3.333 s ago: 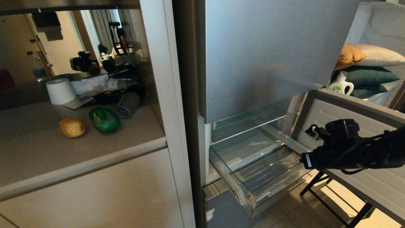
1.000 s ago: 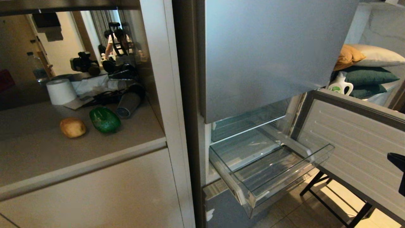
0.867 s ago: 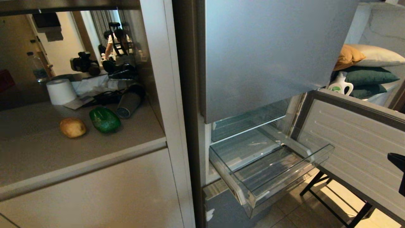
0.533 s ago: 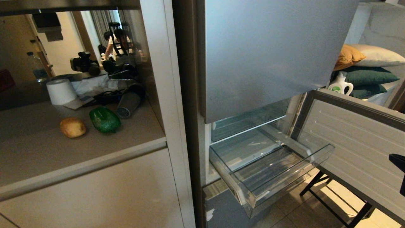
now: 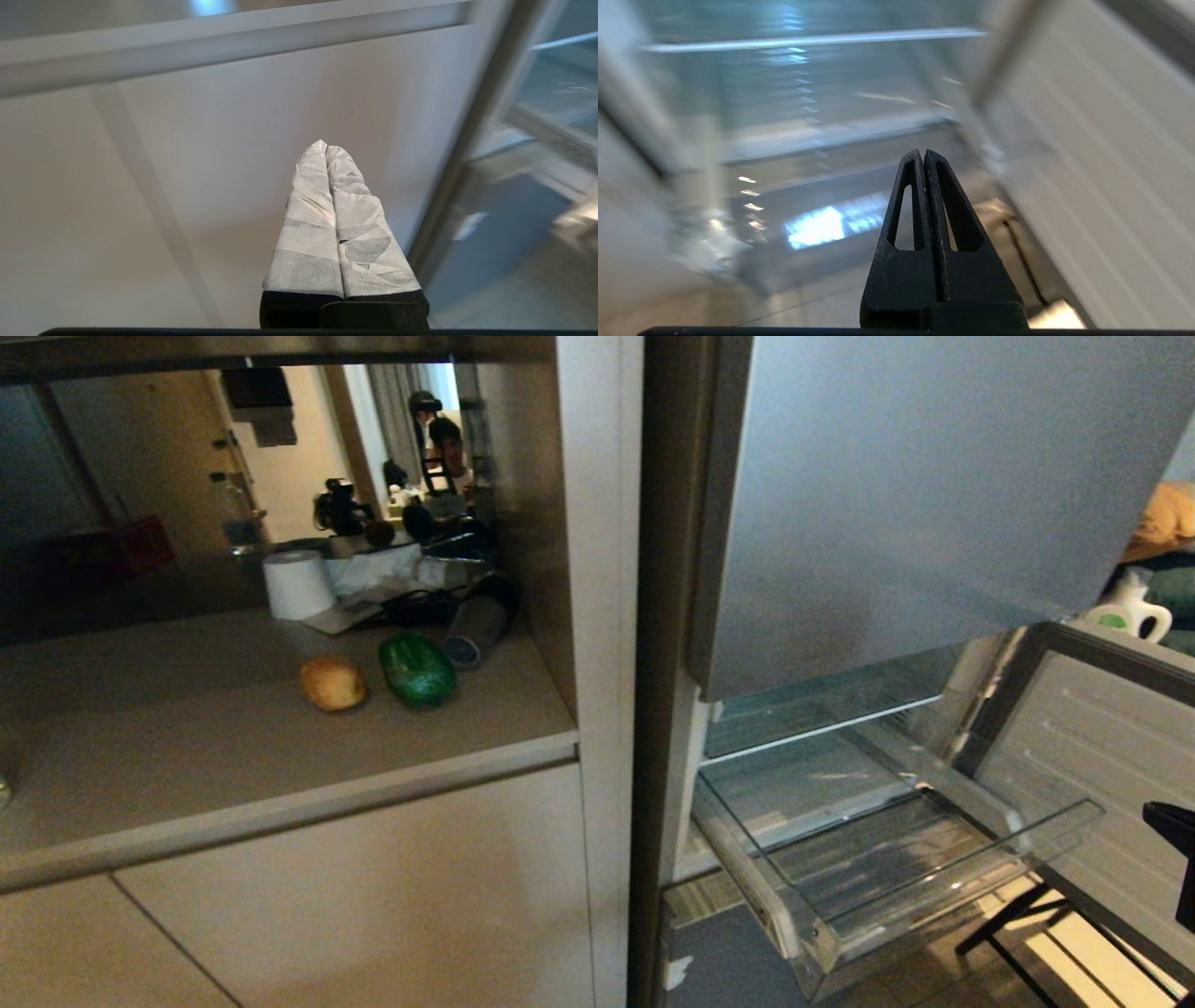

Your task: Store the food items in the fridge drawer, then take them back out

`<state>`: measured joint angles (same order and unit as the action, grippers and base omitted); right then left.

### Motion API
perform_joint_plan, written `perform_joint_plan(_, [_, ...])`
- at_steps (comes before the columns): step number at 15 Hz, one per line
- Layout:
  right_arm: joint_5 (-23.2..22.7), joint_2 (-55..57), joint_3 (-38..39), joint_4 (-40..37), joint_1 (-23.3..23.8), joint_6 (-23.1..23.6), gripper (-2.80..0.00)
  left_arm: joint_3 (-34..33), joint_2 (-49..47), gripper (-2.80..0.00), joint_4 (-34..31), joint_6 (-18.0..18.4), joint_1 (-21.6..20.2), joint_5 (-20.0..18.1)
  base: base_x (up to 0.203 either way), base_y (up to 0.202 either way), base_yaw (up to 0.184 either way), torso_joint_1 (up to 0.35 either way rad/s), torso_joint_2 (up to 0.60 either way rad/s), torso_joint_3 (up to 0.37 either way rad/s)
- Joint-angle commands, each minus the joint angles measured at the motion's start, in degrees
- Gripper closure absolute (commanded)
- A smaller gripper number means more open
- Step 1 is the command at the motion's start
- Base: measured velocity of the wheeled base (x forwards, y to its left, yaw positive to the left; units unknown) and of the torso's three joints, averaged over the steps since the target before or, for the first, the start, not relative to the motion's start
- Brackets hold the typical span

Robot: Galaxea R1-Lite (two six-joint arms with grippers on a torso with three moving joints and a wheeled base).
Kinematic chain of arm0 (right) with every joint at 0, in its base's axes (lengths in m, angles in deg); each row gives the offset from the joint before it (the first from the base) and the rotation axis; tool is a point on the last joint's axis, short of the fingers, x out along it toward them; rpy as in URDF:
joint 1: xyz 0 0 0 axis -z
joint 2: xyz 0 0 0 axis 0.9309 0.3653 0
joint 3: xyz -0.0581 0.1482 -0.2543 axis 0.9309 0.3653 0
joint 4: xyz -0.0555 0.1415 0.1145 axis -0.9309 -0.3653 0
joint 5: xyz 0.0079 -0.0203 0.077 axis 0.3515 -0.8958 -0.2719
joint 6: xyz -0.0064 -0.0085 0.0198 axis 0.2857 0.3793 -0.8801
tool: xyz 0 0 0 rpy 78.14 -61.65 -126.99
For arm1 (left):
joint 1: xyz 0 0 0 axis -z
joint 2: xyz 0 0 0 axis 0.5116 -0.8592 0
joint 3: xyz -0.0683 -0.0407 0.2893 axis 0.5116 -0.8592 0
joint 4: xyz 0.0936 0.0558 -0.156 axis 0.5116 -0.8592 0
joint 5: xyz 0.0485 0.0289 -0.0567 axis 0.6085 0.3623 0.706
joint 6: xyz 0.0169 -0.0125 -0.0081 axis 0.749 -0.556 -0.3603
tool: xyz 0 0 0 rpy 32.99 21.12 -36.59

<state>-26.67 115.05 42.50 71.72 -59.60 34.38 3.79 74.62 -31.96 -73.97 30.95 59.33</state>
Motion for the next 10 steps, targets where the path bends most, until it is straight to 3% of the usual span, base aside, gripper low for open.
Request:
perform_joint_plan(1, [-0.01, 0.2, 0.38, 0.17, -0.01, 0.09, 0.0, -0.62, 0.02, 0.0, 0.03, -0.02, -0.01, -0.05, 0.003, -0.011, 0.176, 0.004, 0.0, 0.001])
perform_joint_plan(7, [0.13, -0.46, 3.37, 0.43, -0.01, 1.11, 0.0, -0.62, 0.02, 0.0, 0.03, -0.02, -0.01, -0.06, 0.0, -0.008, 0.176, 0.002, 0.0, 0.002])
perform_joint_plan(10, [0.09, -2.5, 8.41, 0.5, -0.05, 2.51, 0.0, -0.62, 0.02, 0.0, 0.03, -0.02, -0.01, -0.08, 0.001, -0.006, 0.173, 0.002, 0.0, 0.003])
